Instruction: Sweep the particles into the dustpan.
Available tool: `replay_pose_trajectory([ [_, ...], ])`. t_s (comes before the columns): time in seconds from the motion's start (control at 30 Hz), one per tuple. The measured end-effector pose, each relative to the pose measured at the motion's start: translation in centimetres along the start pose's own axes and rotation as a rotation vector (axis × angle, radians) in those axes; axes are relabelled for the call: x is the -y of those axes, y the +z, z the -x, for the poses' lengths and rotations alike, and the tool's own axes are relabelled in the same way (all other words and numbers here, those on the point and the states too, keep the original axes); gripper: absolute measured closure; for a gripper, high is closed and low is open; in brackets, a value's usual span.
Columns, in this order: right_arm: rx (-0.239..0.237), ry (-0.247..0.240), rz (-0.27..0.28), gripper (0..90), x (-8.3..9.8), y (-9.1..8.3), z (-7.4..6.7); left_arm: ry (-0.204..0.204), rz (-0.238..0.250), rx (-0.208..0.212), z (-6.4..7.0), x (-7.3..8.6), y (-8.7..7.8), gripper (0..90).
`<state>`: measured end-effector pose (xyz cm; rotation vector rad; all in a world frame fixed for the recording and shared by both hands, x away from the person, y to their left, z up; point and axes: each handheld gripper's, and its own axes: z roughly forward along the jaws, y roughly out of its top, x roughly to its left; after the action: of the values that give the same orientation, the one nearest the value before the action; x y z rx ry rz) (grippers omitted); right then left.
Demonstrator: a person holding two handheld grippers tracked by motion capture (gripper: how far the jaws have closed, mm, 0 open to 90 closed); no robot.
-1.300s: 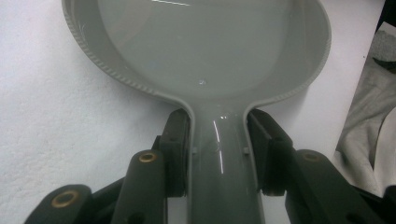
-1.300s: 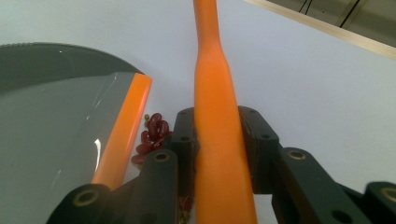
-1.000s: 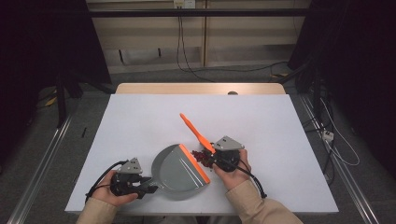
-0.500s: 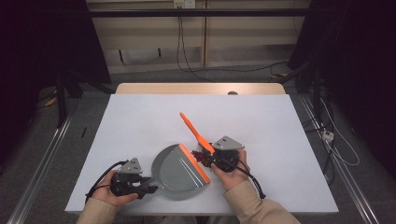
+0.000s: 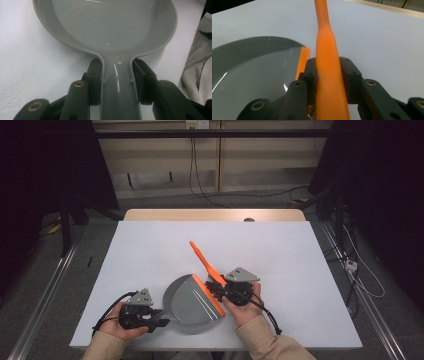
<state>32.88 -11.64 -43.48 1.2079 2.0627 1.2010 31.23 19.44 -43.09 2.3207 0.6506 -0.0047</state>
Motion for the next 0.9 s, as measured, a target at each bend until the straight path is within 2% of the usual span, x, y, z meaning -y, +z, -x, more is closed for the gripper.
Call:
replay_pose_trajectory([
  [0.2, 0.017, 0.003, 0.013, 69.7, 0.1, 0.2, -1.1, -0.003, -0.005, -0.006, 0.1, 0.0, 0.0, 62.1],
  [0.5, 0.033, 0.039, 0.048, 69.5, 0.4, 0.4, -2.7, -0.010, -0.002, -0.001, 0.2, -0.1, 0.2, 62.1],
  [0.77, 0.012, 0.062, 0.068, 69.3, 0.4, 0.8, -3.9, -0.016, -0.002, 0.001, 0.2, -0.1, 0.1, 62.1],
  [0.9, -0.002, 0.069, 0.082, 69.4, 0.1, 0.7, -3.8, -0.015, -0.006, -0.001, 0.2, -0.1, 0.1, 62.2],
])
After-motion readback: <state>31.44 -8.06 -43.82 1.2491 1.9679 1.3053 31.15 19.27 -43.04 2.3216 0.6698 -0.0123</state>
